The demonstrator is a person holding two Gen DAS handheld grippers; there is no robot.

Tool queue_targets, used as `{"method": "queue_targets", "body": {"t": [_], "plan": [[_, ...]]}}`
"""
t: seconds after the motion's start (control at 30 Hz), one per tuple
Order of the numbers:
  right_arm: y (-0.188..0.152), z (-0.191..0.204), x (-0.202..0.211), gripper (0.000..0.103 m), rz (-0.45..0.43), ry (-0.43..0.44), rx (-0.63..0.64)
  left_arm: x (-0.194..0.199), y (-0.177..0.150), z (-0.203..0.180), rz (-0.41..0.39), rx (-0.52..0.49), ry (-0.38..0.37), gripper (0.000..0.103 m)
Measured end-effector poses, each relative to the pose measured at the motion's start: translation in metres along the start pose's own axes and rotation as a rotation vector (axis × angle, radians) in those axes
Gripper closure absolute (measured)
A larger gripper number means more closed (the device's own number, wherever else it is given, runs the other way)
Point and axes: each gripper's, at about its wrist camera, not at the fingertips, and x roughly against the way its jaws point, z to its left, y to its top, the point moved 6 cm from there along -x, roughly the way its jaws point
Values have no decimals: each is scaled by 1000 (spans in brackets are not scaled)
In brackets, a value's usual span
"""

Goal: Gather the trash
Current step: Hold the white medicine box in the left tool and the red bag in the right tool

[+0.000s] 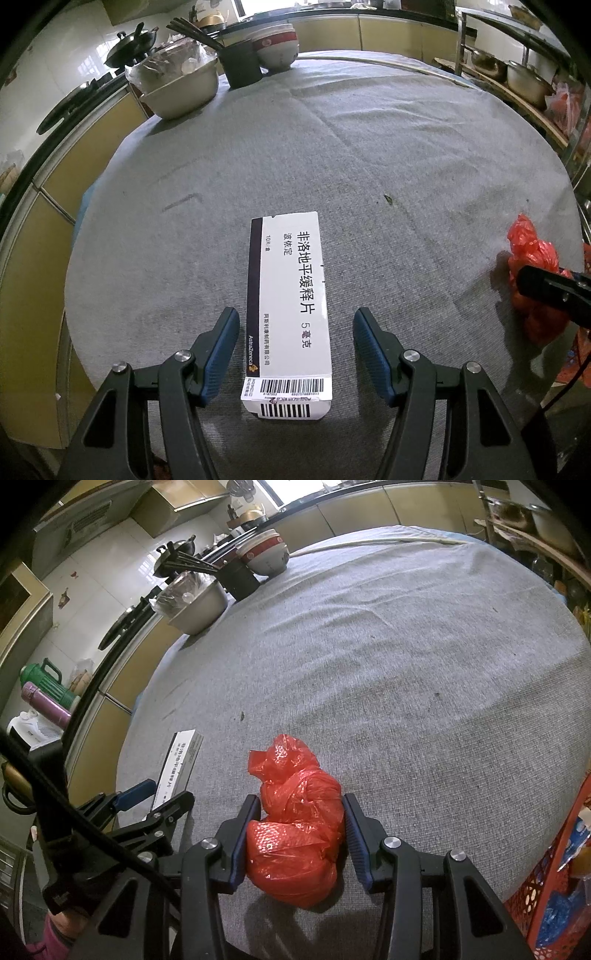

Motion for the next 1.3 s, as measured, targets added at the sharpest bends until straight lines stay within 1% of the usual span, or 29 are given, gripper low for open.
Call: {"method": "queue_targets", "body": {"t": [0.63,0.83,1.07,1.3], "plan": [[0,-1,1,53,1,4,-4,1,0,-1,0,0,-1,38],[1,-1,1,53,6,6,-23,1,0,-2,-1,3,-6,38],[2,-4,2,46,21,34,-74,-1,1,1,1,8,-24,38],[4,-3,2,45,32,18,-86,-3,1,2,3,15,-46,38]]}}
